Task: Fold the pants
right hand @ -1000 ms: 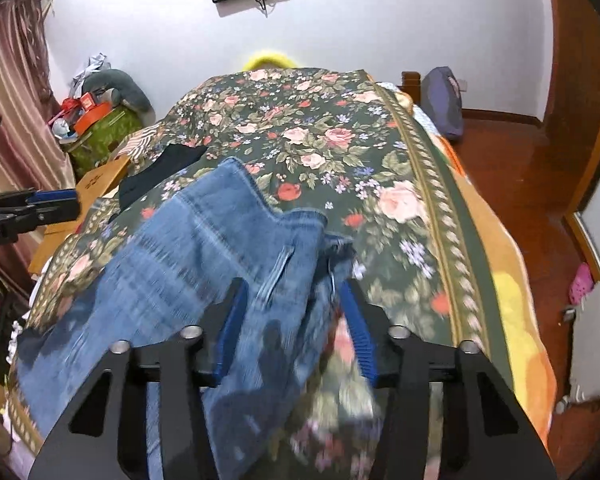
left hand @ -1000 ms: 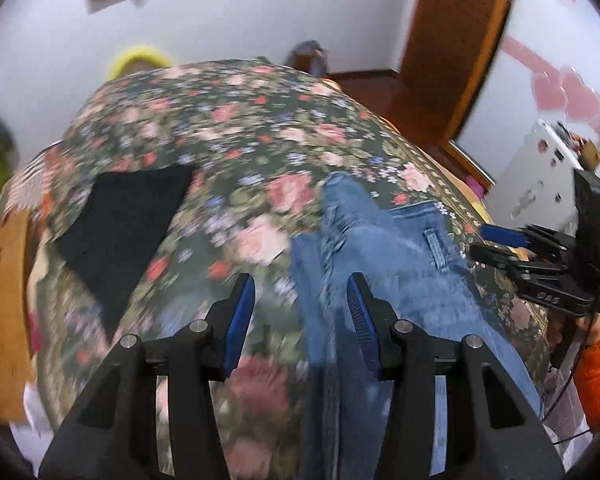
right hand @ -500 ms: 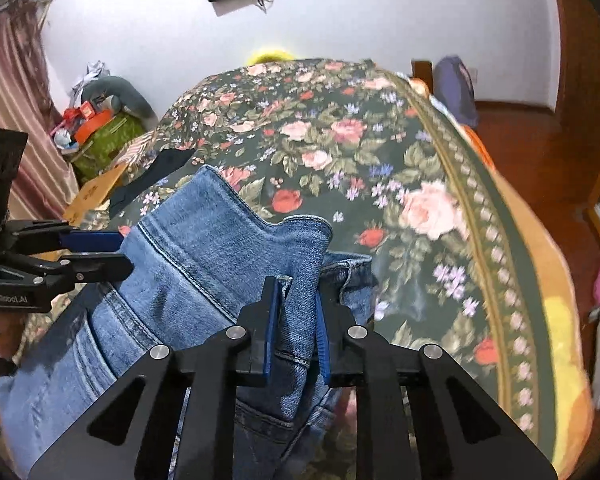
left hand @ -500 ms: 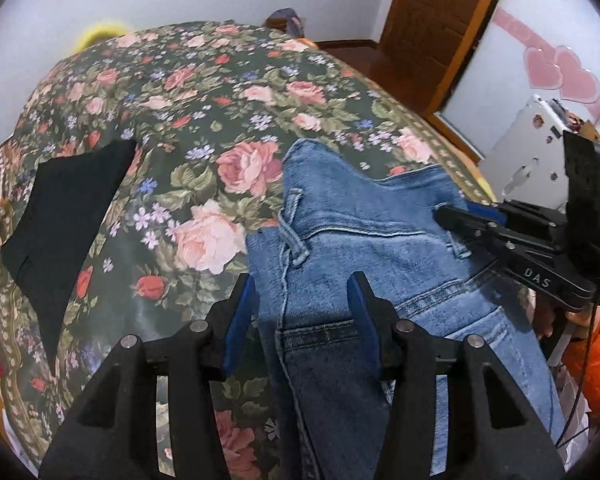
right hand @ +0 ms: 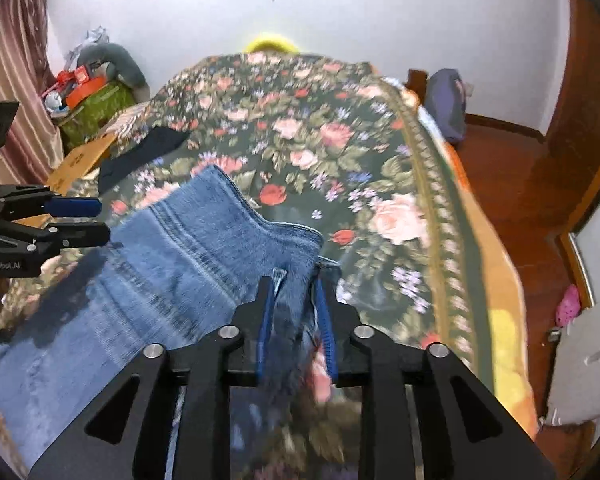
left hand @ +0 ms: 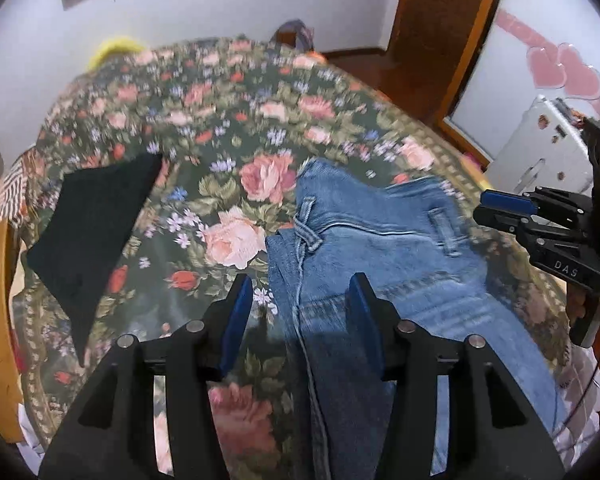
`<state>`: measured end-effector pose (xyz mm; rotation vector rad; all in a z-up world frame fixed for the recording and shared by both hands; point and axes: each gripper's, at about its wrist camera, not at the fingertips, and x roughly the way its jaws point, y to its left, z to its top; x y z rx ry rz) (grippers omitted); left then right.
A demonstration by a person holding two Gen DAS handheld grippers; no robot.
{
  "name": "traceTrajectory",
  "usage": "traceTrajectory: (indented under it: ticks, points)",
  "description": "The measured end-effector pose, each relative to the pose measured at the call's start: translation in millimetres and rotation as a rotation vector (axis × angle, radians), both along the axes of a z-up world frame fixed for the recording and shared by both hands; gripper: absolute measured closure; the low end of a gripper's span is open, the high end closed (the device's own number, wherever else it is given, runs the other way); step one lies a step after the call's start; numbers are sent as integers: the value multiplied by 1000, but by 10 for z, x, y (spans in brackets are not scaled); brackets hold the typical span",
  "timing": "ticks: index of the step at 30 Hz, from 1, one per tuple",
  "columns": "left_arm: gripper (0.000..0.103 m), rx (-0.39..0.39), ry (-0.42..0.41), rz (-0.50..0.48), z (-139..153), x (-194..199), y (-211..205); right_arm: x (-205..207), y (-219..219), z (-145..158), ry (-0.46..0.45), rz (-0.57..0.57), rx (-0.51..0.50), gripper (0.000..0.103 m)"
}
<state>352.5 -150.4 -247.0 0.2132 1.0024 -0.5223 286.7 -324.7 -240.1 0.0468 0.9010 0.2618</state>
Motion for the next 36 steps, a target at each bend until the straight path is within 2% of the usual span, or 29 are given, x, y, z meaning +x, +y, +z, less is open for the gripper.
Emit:
traceTrajectory:
  ticks: [2, 4, 7, 8, 10, 14, 18, 19, 26, 28, 33, 36]
  points:
    - [48, -7, -14, -2, 106, -115, 56, -133, -49, 95, -16, -12, 27, 74]
    - [39, -4, -19, 8, 154, -216, 106, -258, -62, 157, -22, -23, 34, 72]
    - [35, -8, -1, 7, 140, -353, 159, -463, -61, 183, -18, -42, 61, 50]
    - [35, -10, 18, 5, 114, -396, 174, -513, -54, 177, -17, -48, 71, 46]
    - [33, -30, 68, 4, 42, -481, 219, -635, -42, 139, 1, -50, 112, 46]
    - [33, -37, 162, 0, -114, -539, 212, -715, -28, -56, 92, -67, 211, 36]
    - [29, -9, 213, -3, -281, -490, 136, -641, 14, -310, 175, -81, 247, 36]
    - [26, -14, 221, 2, -302, -469, 131, -609, 27, -378, 202, -80, 262, 36]
    - [25, -65, 356, 21, -522, -197, 12, -407, -21, -642, 276, -80, 428, 35]
    - [21, -73, 396, 30, -590, -117, -33, -331, 2, -715, 296, -68, 456, 35]
    - [21, -67, 422, 22, -631, -3, -118, -177, 86, -747, 283, -43, 454, 32]
    - [30, -86, 444, 49, -659, 88, -132, -54, 75, -787, 299, -51, 478, 37]
